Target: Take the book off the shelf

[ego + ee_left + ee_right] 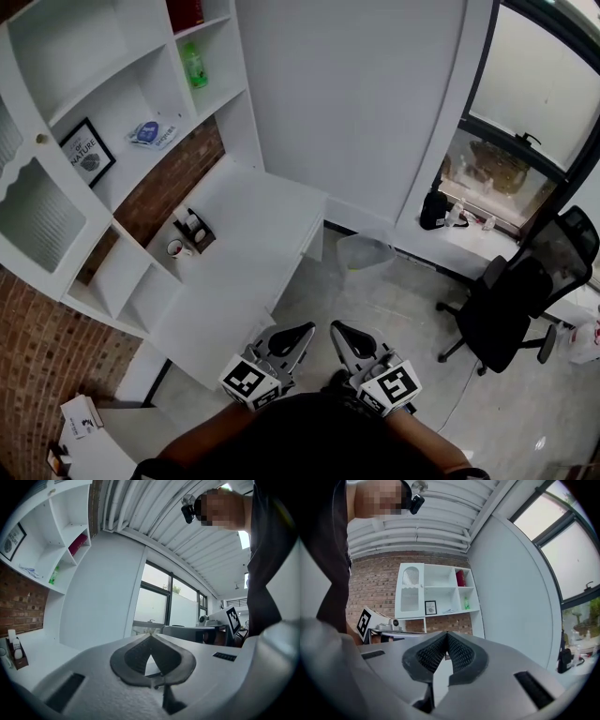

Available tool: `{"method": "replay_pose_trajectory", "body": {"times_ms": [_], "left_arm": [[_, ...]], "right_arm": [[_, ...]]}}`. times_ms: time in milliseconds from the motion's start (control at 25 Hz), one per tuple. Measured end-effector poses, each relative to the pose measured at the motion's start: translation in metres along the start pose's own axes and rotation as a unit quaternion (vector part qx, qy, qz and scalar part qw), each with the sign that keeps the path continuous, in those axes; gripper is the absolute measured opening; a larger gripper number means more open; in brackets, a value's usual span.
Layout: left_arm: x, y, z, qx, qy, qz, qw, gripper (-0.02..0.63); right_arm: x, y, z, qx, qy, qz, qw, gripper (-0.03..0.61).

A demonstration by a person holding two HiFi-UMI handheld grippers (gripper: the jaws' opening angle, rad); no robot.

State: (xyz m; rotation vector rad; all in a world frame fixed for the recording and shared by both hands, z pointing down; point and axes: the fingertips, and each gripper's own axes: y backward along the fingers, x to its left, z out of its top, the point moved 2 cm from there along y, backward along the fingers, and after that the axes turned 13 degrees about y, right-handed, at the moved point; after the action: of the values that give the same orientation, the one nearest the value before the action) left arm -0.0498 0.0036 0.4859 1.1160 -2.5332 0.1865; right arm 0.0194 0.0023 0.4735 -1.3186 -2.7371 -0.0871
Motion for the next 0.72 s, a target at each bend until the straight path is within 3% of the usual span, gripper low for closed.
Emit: {"method": "replay_pose_trajectory", "body": {"times_ms": [360,720], "left_arm": [[-0.005,-0.091,-0.004,-0.001,-0.004,0.015,0.9999,0.006],[0.015,-0.124,0.002,-0.011,-0.002,0.027,0.9996,0.006]], "right_arm": [[-0.090,0.016,-0.015,0.015,-0.010,0.018,1.000,0.015],[-0.126,0.007,-0.023,0.015,-0.014,0.020,1.000,0.015]]}}
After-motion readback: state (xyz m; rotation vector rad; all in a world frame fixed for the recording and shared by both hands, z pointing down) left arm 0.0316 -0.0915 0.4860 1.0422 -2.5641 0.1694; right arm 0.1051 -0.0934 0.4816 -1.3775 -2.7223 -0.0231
